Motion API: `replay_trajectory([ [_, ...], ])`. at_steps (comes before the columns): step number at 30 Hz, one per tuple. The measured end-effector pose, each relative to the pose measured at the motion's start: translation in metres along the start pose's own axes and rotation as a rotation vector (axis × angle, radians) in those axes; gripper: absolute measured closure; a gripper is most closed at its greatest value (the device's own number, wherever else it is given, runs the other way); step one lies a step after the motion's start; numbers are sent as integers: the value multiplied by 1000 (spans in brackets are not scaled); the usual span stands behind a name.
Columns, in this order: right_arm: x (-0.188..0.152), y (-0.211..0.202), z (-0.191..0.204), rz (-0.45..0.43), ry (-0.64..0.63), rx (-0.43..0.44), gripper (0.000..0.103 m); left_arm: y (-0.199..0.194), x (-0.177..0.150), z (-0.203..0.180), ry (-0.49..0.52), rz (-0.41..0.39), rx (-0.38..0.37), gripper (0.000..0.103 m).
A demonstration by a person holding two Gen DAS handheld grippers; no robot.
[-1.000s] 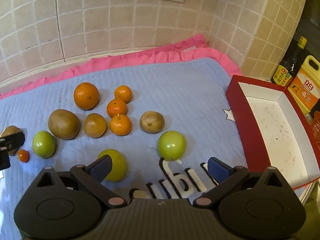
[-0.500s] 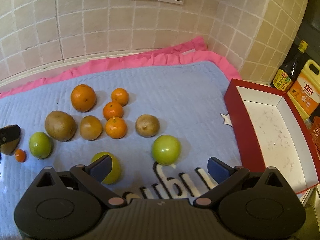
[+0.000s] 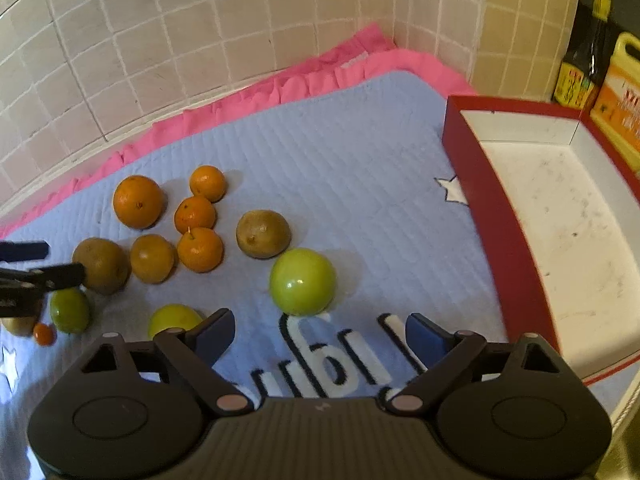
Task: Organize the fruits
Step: 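Grasp the kiwi with the left tool while the right tool grasps a green apple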
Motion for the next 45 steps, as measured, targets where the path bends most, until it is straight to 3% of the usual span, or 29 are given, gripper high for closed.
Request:
replay_trajectory([
  [10,15,47,-2,41,48,22,15,44,4,-1,-22,100,-20,1],
  [22,18,71,-2,94,67,60,36,49,3,6,-80,112,-50,2],
  [25,18,71,-1,95,56,58,40,47,-1,12,-92,119,-44,16],
  [28,17,71,-1,95,54,55,45,48,-5,15,-112,132,-55,17],
  [31,18,70,-2,92,57,55,52,48,-5,14,-114,120,-55,21],
  [37,14,63,-7,87,95,77,52,43,-5,13,-119,97,-26,23],
  [45,11,33,-15,32,118,92,52,0,9,16,-128,-17,43,23],
])
Point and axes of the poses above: each gripper's, at about its wrist camera, not at the fingertips, and y roughly the way its jaws point, z to its left, x to its top, the point moved 7 cm from there along y, roughly the way its jaws point, and after that the axes turned 9 degrees about x, right-handed, at the moved point
